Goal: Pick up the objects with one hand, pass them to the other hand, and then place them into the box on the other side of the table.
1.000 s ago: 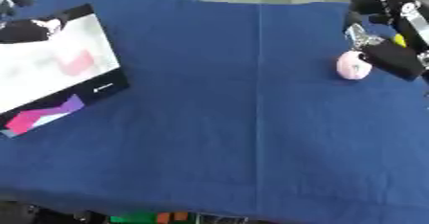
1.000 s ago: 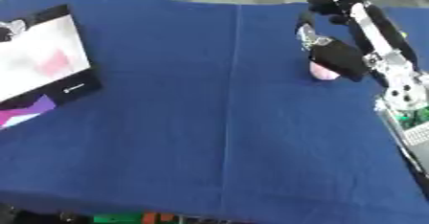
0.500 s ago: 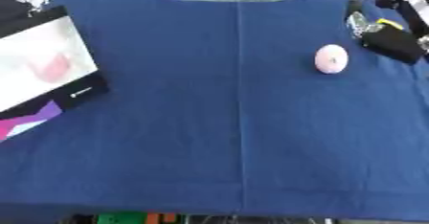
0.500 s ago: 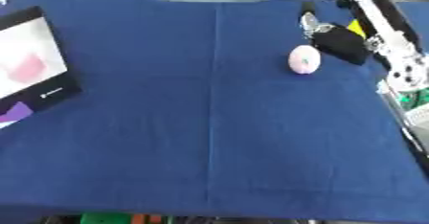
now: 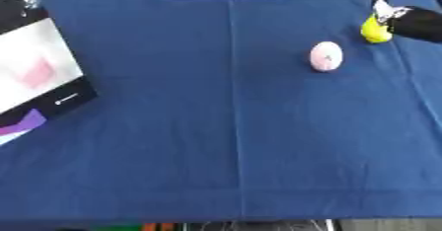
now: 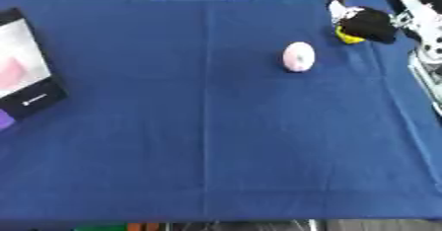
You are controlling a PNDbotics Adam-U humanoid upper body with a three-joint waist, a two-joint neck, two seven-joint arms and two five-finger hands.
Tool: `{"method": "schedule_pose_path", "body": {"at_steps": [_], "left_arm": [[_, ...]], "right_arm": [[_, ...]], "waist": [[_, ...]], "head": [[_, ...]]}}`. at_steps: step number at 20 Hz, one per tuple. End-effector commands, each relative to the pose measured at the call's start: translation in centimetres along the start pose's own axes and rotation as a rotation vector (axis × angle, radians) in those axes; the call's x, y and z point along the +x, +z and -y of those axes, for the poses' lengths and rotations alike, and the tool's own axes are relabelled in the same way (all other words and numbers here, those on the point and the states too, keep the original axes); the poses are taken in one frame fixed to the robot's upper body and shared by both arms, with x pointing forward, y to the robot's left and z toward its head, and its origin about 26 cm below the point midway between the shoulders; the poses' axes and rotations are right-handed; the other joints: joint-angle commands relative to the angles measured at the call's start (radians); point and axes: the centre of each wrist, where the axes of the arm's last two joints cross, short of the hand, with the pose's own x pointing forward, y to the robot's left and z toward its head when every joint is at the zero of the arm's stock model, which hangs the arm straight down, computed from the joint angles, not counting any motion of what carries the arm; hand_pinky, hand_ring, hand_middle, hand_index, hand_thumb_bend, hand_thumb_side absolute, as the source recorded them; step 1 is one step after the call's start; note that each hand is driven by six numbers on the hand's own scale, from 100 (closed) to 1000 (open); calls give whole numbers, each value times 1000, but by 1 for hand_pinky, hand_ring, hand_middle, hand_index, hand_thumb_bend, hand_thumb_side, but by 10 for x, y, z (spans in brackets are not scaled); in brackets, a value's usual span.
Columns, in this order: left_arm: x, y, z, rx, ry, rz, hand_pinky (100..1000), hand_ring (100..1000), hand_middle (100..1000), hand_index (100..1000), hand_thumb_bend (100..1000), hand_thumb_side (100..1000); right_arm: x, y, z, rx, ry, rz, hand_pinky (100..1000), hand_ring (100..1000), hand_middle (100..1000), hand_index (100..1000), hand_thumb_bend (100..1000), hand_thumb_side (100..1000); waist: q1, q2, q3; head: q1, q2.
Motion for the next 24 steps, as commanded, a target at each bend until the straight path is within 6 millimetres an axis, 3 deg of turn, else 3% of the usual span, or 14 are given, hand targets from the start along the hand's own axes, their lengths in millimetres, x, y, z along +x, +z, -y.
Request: {"method": "schedule_pose_path", "body": {"at_steps": [1, 6, 12, 16, 17, 21, 24], "left_arm": [[4, -1, -6, 14, 39, 20, 688, 667, 714, 719, 392, 546], [3, 0, -4, 5, 66, 20, 690, 670, 717, 720, 391, 552], [7, 1, -3, 3, 82, 36, 692, 672, 719, 720, 390, 554], [8, 1, -3, 2, 82, 36, 693, 674, 721, 722, 389, 556], [7, 2, -3, 1, 82, 34, 694, 675, 722, 723, 388, 557], [7, 2, -1, -6, 81, 30, 695, 676, 722, 723, 386, 559], [7, 1, -1, -6, 81, 31, 695, 675, 721, 722, 385, 560]], "right_arm": [[-12, -5, 25, 16, 72, -43, 961, 918, 831, 902, 100, 350], [-31, -17, 40, 86, 134, -130, 984, 934, 853, 917, 100, 364], [-45, -31, 57, 153, 227, -200, 1000, 946, 871, 928, 175, 334], [-56, -39, 63, 209, 279, -259, 1000, 945, 857, 936, 321, 216], [-58, -41, 63, 225, 292, -270, 1000, 949, 856, 939, 420, 121], [-68, -49, 62, 299, 336, -304, 1000, 955, 859, 942, 513, 101], [-72, -54, 63, 339, 360, -331, 1000, 954, 858, 938, 510, 119]], "waist": [[-14, 0, 2], [-12, 2, 4], [-9, 9, 11], [-7, 14, 15], [-7, 16, 15], [-5, 20, 18], [-4, 24, 18]], "head": [[-16, -17], [-33, -27], [-51, -45], [-61, -55], [-62, -56], [-64, -57], [-65, -57]]}}
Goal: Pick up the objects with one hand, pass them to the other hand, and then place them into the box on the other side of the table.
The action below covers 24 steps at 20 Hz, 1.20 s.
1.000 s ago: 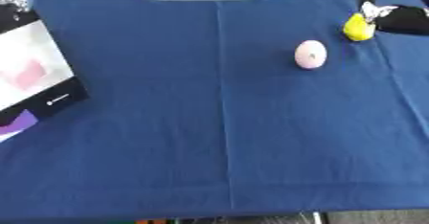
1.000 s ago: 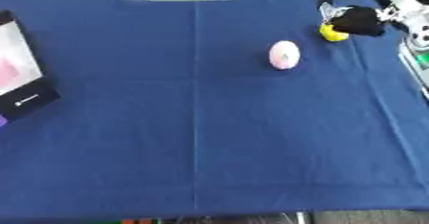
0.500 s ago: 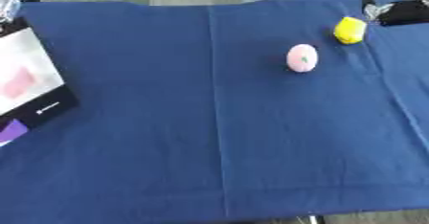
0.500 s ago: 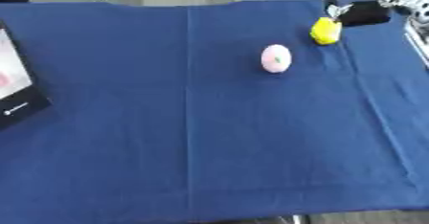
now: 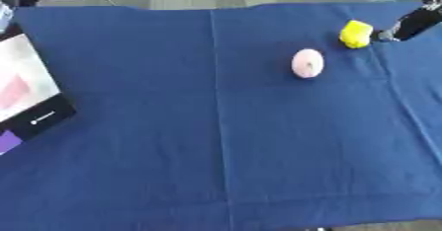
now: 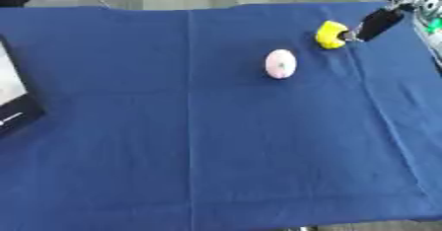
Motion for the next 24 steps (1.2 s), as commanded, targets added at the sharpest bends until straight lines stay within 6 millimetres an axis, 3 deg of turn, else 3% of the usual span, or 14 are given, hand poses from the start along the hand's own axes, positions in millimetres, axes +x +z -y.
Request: {"method": "schedule_pose_path", "body": {"at_steps": [1, 8, 17, 24], "left_arm": [[7, -1, -5, 8, -5, 27, 695, 675, 721, 722, 384, 560], [8, -1, -4, 3, -5, 29, 696, 678, 724, 722, 379, 565], [13, -2, -4, 4, 3, 49, 696, 678, 723, 722, 377, 567], [15, -2, -5, 12, 5, 56, 697, 679, 724, 723, 377, 569]], "right_arm": [[-6, 0, 15, 4, 41, -37, 1000, 954, 857, 936, 508, 116], [-11, -11, 14, -38, 44, -102, 1000, 944, 831, 913, 468, 122], [-17, -21, 8, -120, -4, -158, 1000, 934, 826, 900, 273, 175], [-23, -25, 4, -133, -23, -191, 1000, 935, 830, 904, 266, 193]], "waist": [[-4, 2, 1], [2, 16, 4], [8, 41, 12], [11, 60, 21]], "head": [[-1, -12], [0, -18], [-4, -35], [-13, -54]]}}
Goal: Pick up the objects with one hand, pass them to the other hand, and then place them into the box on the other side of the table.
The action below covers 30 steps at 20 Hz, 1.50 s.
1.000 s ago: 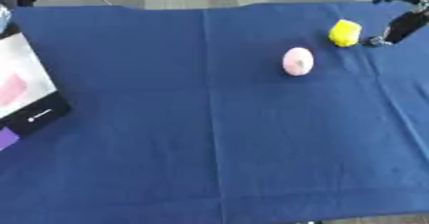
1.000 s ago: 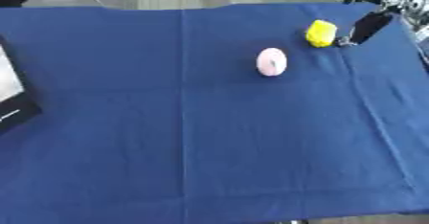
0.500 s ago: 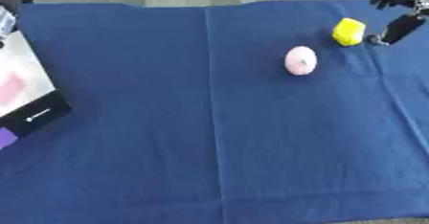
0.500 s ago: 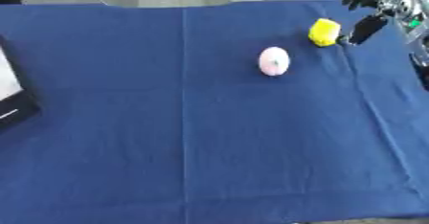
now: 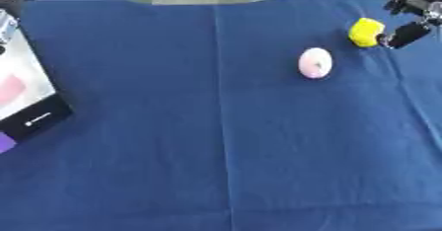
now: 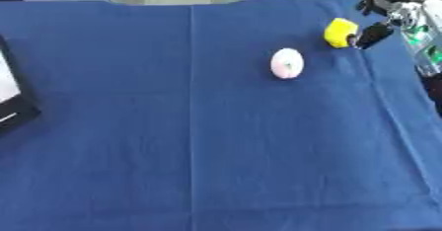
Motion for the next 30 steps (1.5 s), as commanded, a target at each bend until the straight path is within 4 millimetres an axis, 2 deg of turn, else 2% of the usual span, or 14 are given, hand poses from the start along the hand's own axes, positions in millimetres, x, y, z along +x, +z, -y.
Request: {"method": "schedule_pose_path", "body": {"at_steps": [1, 18, 26, 30], "left_arm": [[7, -2, -7, 22, -13, 32, 697, 679, 725, 723, 377, 569], [8, -1, -8, 34, -2, 34, 698, 679, 725, 721, 369, 574], [9, 0, -8, 41, 2, 39, 703, 681, 726, 721, 354, 578], [9, 0, -8, 41, 4, 38, 705, 666, 727, 721, 347, 581]], "right_arm": [[-5, 3, 18, -50, 0, -16, 1000, 935, 831, 905, 263, 193], [-13, -4, 14, -75, -16, -88, 1000, 941, 843, 915, 284, 195], [-18, -7, 12, -71, -20, -121, 1000, 941, 843, 914, 272, 206], [-18, -7, 14, -81, -19, -128, 1000, 935, 833, 906, 238, 195]], "waist": [[11, 0, 2], [11, 32, 25], [13, 45, 37], [14, 49, 38]], "head": [[-6, -19], [-23, -40], [-37, -53], [-41, -58]]}}
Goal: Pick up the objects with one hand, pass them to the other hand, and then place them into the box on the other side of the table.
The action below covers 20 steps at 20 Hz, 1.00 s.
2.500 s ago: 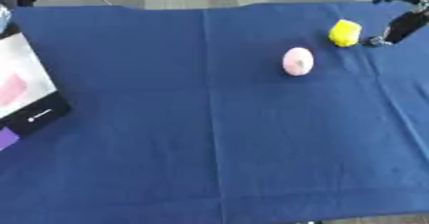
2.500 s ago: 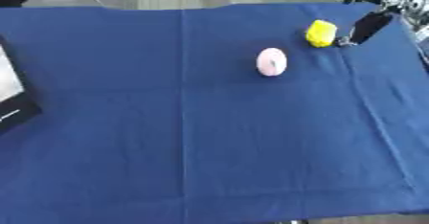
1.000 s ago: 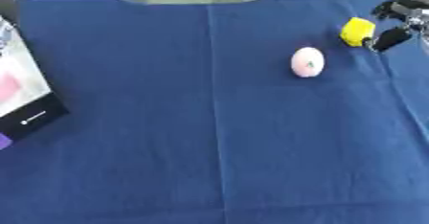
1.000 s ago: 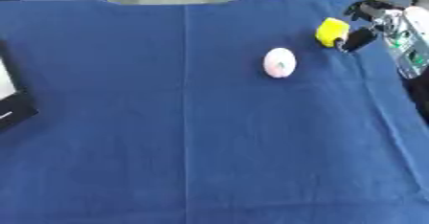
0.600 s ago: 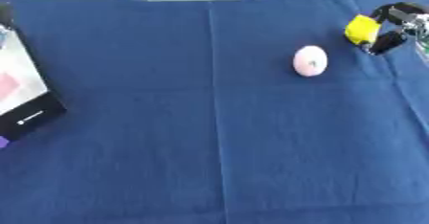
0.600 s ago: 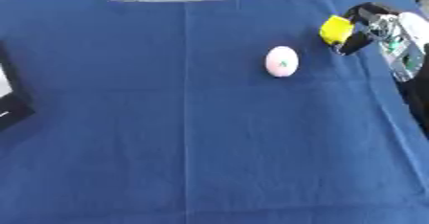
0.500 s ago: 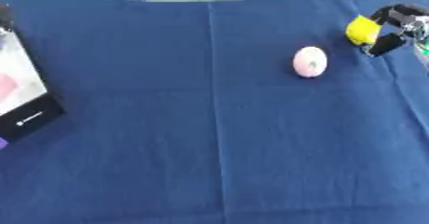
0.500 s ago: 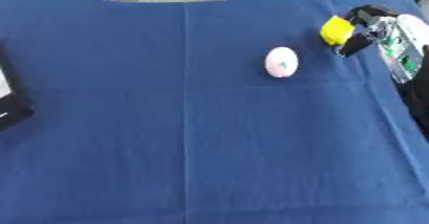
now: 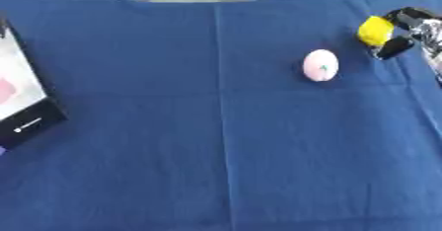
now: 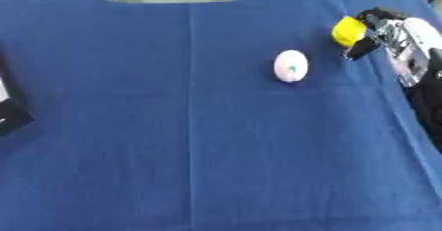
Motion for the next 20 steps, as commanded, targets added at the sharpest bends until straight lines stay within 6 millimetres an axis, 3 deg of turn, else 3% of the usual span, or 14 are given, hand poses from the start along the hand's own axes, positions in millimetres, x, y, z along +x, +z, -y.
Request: {"method": "schedule_pose_path", "body": {"at_steps": [1, 4, 9, 15, 20], "left_arm": [[6, -1, -8, 21, -6, 26, 705, 666, 727, 721, 346, 582], [6, -1, -8, 21, -5, 26, 706, 665, 727, 721, 344, 582], [6, -1, -8, 27, -3, 28, 707, 664, 727, 720, 340, 582], [6, -1, -8, 28, 0, 31, 708, 664, 727, 720, 336, 583], [6, 0, -8, 29, 1, 32, 709, 663, 727, 720, 334, 584]], "right_arm": [[-4, 2, 17, -51, -1, -18, 1000, 932, 826, 900, 234, 180], [-4, 2, 16, -83, -3, -39, 998, 912, 791, 866, 230, 100], [-3, 1, 13, -156, 5, -54, 965, 867, 716, 792, 238, 100], [-1, 1, 11, -228, -10, -49, 925, 814, 619, 698, 113, 100], [-1, 1, 8, -284, -31, -42, 905, 768, 580, 634, 143, 100]], "waist": [[14, -3, 2], [15, 1, 6], [18, 2, 7], [19, -3, 4], [18, -5, 4]], "head": [[-6, -19], [-11, -26], [-13, -24], [-13, -20], [-16, -23]]}}
